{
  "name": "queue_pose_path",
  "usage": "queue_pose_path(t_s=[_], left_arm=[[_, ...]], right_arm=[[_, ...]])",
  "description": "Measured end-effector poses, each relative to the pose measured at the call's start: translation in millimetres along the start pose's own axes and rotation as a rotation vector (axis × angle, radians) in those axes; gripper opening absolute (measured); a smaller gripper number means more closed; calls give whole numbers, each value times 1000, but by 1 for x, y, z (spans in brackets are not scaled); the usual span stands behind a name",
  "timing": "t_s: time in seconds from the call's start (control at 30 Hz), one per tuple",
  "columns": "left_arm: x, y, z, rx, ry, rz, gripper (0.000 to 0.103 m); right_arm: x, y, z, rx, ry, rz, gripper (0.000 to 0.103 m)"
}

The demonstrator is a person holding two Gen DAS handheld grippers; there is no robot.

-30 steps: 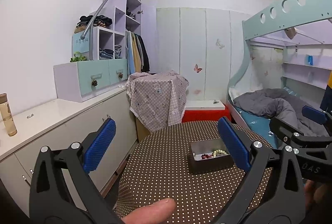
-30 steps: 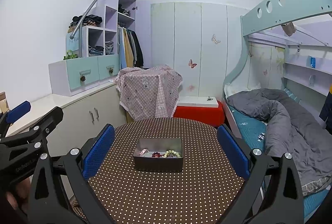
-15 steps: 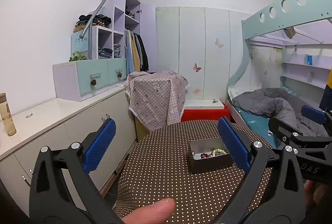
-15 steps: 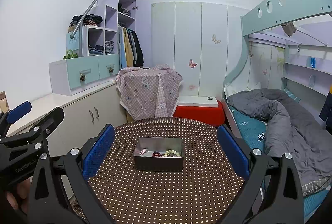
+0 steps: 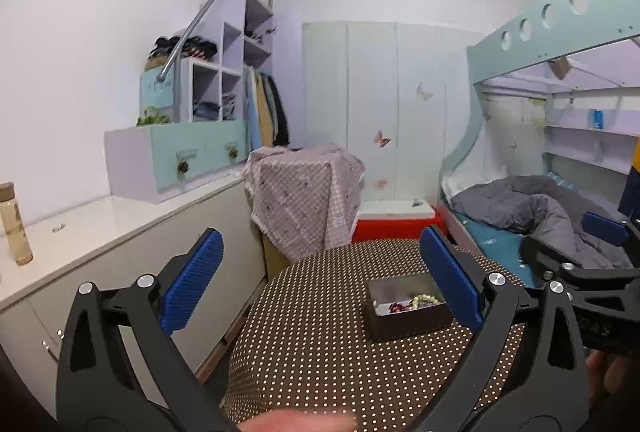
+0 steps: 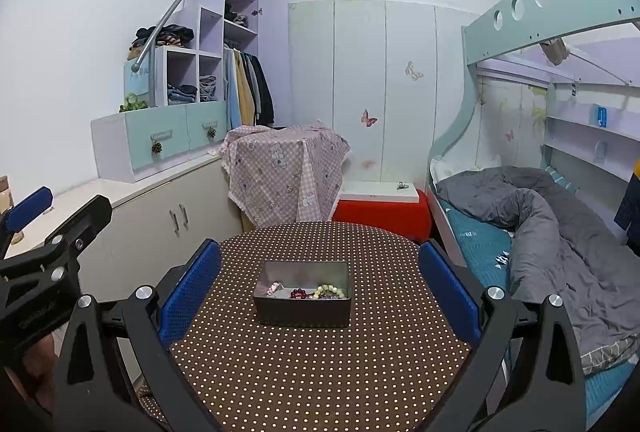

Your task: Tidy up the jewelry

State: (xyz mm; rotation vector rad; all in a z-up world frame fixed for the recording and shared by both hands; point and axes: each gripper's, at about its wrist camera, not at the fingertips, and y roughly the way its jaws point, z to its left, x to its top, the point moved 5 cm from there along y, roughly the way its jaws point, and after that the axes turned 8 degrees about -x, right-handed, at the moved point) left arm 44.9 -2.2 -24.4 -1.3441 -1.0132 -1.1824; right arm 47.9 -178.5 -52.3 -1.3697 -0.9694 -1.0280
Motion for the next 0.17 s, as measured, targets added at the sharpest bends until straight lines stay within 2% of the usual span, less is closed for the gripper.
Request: queue_pose_path(t_s=[0.17], left_arm=[[-2,1,1,12,9,11,97]], right_arm=[[0,1,-2,-1,2,0,95]])
